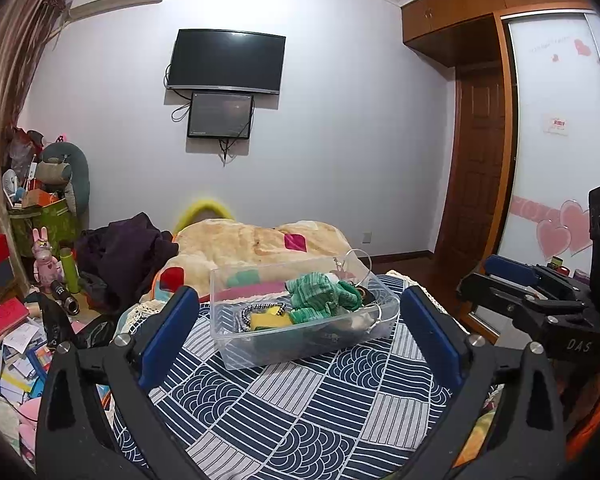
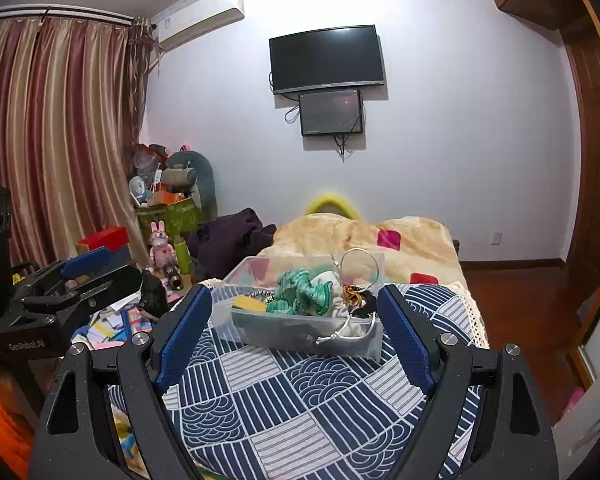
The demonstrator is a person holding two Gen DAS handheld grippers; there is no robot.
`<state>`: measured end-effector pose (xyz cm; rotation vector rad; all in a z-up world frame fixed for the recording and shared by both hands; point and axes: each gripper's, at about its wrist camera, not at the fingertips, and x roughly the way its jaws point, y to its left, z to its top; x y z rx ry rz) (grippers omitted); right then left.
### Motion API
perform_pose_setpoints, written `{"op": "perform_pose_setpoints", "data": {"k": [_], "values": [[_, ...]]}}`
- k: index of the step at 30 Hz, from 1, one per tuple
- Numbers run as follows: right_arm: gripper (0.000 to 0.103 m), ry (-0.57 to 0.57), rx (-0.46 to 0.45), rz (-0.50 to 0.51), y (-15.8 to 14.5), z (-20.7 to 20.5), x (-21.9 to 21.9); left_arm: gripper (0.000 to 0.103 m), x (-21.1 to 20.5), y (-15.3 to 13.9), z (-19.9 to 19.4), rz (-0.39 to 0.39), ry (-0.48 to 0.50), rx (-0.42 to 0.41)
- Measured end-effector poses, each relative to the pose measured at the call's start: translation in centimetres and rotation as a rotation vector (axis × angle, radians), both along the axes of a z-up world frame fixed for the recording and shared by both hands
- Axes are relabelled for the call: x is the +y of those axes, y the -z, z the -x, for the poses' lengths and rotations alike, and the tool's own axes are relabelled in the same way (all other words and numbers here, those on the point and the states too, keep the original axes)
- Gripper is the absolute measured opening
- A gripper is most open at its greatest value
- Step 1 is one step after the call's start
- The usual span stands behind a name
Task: Organize soft objects
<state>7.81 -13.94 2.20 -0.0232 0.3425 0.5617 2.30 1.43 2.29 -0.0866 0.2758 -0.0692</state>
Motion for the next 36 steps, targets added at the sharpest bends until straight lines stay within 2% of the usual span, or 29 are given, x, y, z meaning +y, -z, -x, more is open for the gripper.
{"op": "perform_pose_setpoints", "data": {"k": [16, 18, 20, 22, 36], "values": [[0.083, -0.008, -0.001, 0.003, -0.18, 0.14, 0.14, 0.103, -0.66, -0.01, 0.06, -0.020, 0.025, 0.011], [0.085, -0.006, -0.003, 0.003, -0.17, 0.16, 0.12, 0.103, -0.76, -0.03, 0.12, -0.021, 0.028, 0.008], [0.095, -0.001, -0.012, -0.001, -0.22, 0.26, 0.11, 0.103, -0.86, -0.03, 0.13, -0.021, 0.034, 0.009], [0.098, 0.003, -0.025, -0.005, -0.33, 0.49, 0.12, 0.103, -0.88, -0.04, 0.19, -0.019, 0.034, 0.007], [0.102, 0.010, -0.036, -0.004, -0.26, 0.68, 0.31, 0.103, -0.64, 0.11, 0.03, 0.000, 0.037, 0.019]]}}
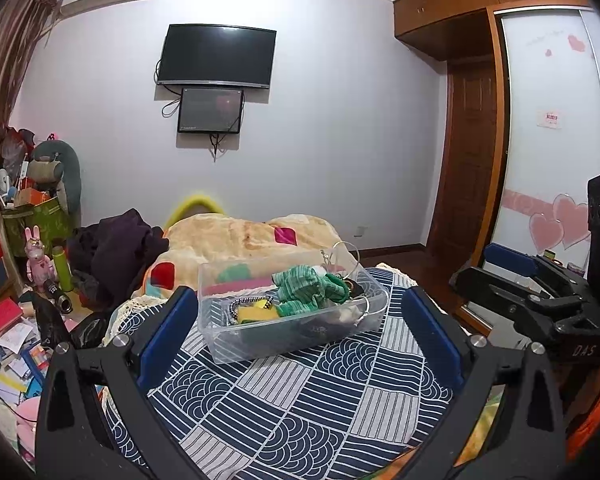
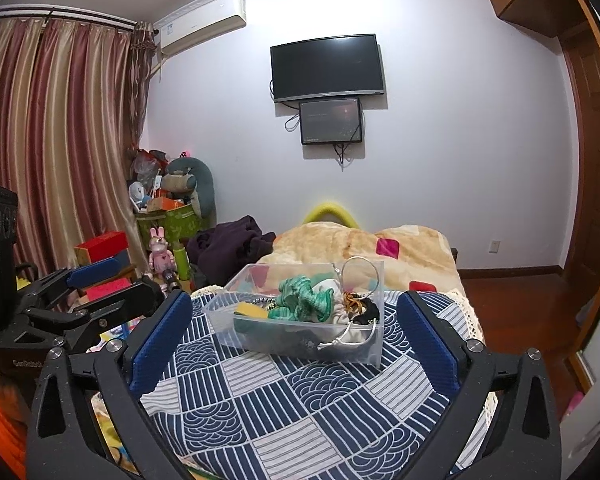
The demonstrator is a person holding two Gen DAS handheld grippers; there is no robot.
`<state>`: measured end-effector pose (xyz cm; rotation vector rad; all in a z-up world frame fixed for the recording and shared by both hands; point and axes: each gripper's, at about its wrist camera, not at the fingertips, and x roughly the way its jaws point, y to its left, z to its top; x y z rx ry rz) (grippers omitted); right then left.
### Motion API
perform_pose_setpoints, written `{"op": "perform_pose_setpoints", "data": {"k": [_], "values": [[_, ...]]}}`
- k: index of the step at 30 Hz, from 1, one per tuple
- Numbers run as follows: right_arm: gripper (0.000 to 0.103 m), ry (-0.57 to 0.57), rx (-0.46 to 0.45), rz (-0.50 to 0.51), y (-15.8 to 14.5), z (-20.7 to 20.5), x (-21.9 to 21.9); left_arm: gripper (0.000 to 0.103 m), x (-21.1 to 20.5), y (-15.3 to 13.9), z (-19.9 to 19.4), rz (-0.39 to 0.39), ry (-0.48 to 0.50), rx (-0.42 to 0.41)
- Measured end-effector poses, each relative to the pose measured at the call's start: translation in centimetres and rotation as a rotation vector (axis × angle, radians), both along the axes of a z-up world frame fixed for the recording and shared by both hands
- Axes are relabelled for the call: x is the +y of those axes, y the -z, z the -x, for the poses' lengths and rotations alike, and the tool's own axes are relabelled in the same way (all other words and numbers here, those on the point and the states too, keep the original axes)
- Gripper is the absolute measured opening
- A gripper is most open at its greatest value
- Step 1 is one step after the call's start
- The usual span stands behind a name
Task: Organize soft objects
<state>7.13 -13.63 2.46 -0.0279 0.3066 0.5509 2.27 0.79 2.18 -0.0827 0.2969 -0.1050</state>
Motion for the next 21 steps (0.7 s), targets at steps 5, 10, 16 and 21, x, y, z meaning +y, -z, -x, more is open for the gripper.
{"op": "perform_pose_setpoints", "data": {"k": [5, 10, 16, 21], "values": [[0.102, 0.000, 0.005, 0.001, 0.05, -0.04, 0.02, 0.103, 0.10, 0.01, -0.01, 0.003, -0.010, -0.003], [0.102, -0.001, 0.004, 0.002, 0.03, -0.01, 0.07, 0.103, 0.38, 0.05, -0.04, 0.015, -0.011, 0.000], [0.103, 0.000, 0.007, 0.002, 0.00, -0.02, 0.15, 0.103, 0.41, 0.06, -0.01, 0.015, -0.011, 0.001], [0.103, 0.001, 0.012, 0.000, 0.09, -0.04, 0.21, 0.103, 0.50, 0.18, -0.12, 0.012, -0.013, 0.009]]}}
